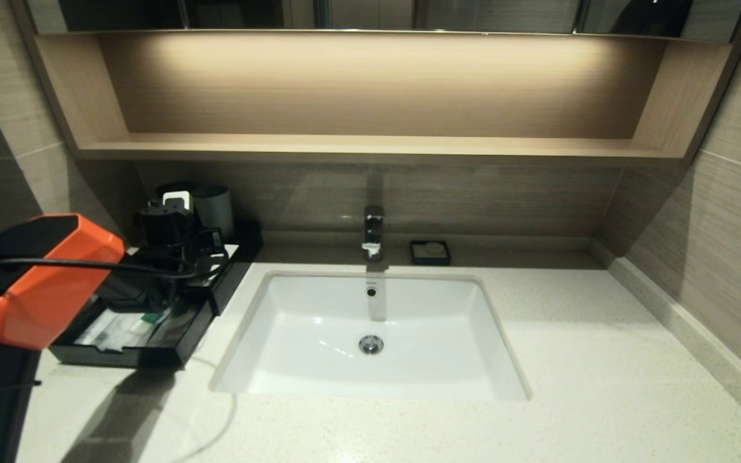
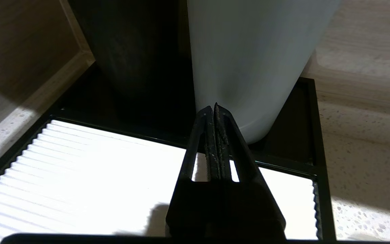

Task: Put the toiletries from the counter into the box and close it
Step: Place the cup on the storage box

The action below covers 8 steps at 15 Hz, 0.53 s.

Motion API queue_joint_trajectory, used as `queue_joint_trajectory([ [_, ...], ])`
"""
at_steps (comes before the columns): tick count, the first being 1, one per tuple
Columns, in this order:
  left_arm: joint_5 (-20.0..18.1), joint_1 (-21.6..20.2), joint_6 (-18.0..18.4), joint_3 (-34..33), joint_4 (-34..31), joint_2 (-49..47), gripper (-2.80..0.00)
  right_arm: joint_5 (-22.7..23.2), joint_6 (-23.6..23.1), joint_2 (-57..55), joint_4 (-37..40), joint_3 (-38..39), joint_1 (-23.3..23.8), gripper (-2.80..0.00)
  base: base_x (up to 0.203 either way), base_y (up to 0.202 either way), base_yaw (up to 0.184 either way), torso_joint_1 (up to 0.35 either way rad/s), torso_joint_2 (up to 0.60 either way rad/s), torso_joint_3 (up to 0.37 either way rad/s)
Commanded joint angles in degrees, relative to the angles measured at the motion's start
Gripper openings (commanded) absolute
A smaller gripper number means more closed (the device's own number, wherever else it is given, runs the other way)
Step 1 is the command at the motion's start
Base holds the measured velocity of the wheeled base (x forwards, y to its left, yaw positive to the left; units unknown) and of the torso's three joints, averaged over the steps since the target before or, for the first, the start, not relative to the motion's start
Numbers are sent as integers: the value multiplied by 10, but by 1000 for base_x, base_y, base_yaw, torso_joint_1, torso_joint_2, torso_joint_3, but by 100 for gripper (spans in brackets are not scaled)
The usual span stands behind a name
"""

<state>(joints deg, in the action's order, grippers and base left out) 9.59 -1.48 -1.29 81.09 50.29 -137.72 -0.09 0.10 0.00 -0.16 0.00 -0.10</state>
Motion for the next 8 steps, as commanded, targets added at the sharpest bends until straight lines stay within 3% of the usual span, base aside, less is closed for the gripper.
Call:
queue_joint_trajectory([
  [1, 1, -1, 0, -20, 3, 28, -280, 0, 0, 0, 0, 1, 0, -280, 0, 0, 0, 0, 0, 0],
  [8, 5, -6, -4, -169, 4, 161, -280, 0, 0, 1, 0, 1, 0, -280, 0, 0, 0, 0, 0, 0],
])
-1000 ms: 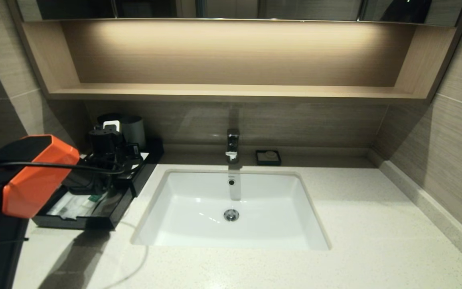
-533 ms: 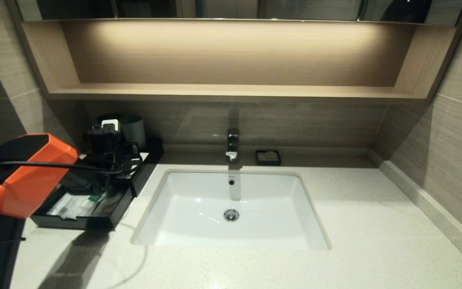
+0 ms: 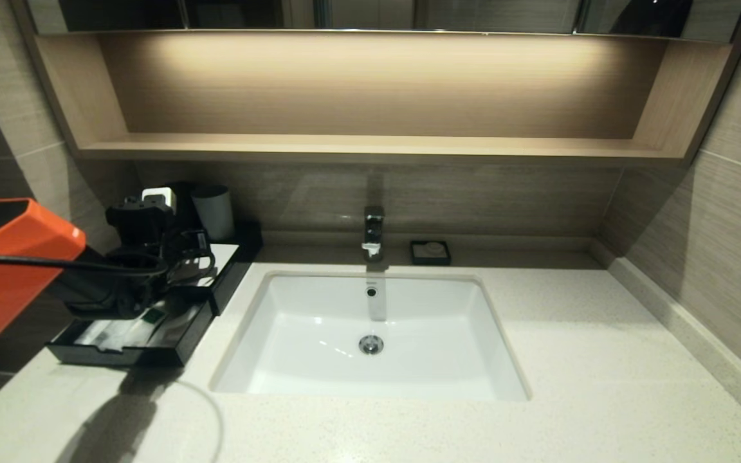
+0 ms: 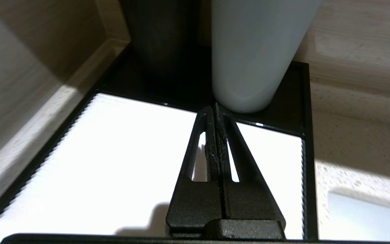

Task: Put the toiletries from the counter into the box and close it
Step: Close the drawer

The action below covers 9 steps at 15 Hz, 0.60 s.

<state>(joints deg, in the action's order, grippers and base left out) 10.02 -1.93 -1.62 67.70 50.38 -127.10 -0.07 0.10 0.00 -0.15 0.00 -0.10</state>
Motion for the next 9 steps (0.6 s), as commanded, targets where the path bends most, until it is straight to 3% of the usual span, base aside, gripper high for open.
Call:
queue_joint_trajectory([
  [1, 1, -3, -1, -64, 3, 84, -280, 0, 0, 1, 0, 1, 0, -280, 0, 0, 0, 0, 0, 0],
  [9, 4, -24, -2, -298, -1, 263, -280, 0, 0, 1, 0, 1, 0, -280, 0, 0, 0, 0, 0, 0],
])
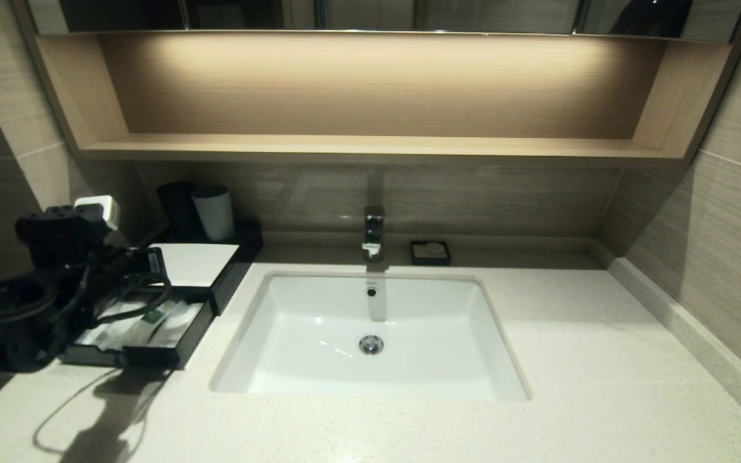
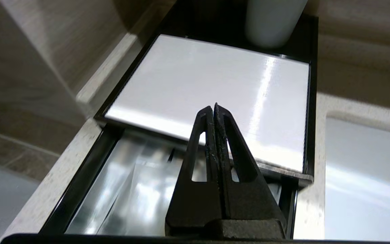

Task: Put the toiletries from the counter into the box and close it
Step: Close the drawer

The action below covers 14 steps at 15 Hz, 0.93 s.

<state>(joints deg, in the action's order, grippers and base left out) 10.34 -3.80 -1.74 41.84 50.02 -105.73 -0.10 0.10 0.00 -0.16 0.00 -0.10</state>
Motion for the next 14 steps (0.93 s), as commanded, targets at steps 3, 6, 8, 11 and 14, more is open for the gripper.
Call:
queue_joint_trajectory([
  [3, -1, -10, -1, -105, 4, 65, -280, 0, 0, 1, 0, 1, 0, -280, 0, 0, 0, 0, 0, 0],
  [6, -5, -11, -15, -153, 5, 68, -280, 0, 0, 1, 0, 1, 0, -280, 0, 0, 0, 0, 0, 0],
  [8, -4, -25, -18, -157, 0, 76, -280, 0, 0, 1, 0, 1, 0, -280, 0, 0, 0, 0, 0, 0],
  [11, -5, -34, -16, -168, -12, 95, -280, 0, 0, 0, 0, 1, 0, -280, 0, 0, 0, 0, 0, 0],
  [14, -5, -30, -16, -182, -21, 110, -280, 0, 0, 1, 0, 1, 0, -280, 0, 0, 0, 0, 0, 0],
])
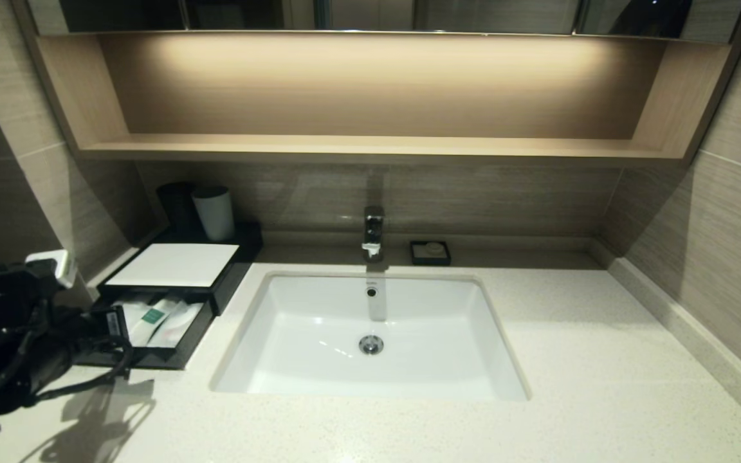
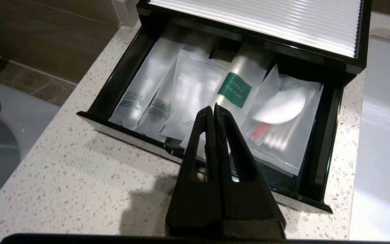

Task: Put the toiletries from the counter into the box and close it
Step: Close the drawer

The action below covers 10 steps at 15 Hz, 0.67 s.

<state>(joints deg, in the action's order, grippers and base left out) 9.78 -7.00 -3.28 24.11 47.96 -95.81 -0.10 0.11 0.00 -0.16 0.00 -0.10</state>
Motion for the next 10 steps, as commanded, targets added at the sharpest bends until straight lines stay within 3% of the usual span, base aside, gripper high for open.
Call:
queue_joint_trajectory([
  [1, 1, 2, 0, -5, -8, 13, -280, 0, 0, 1, 0, 1, 0, -280, 0, 0, 0, 0, 0, 0],
  [4, 1, 4, 0, 0, -58, 31, -280, 0, 0, 1, 0, 1, 0, -280, 0, 0, 0, 0, 0, 0],
  [8, -2, 9, -2, 28, -228, 92, -280, 0, 0, 0, 0, 1, -1, -280, 0, 0, 0, 0, 0, 0],
  [10, -4, 13, -5, 35, -255, 92, -280, 0, 0, 1, 0, 1, 0, -280, 0, 0, 0, 0, 0, 0],
])
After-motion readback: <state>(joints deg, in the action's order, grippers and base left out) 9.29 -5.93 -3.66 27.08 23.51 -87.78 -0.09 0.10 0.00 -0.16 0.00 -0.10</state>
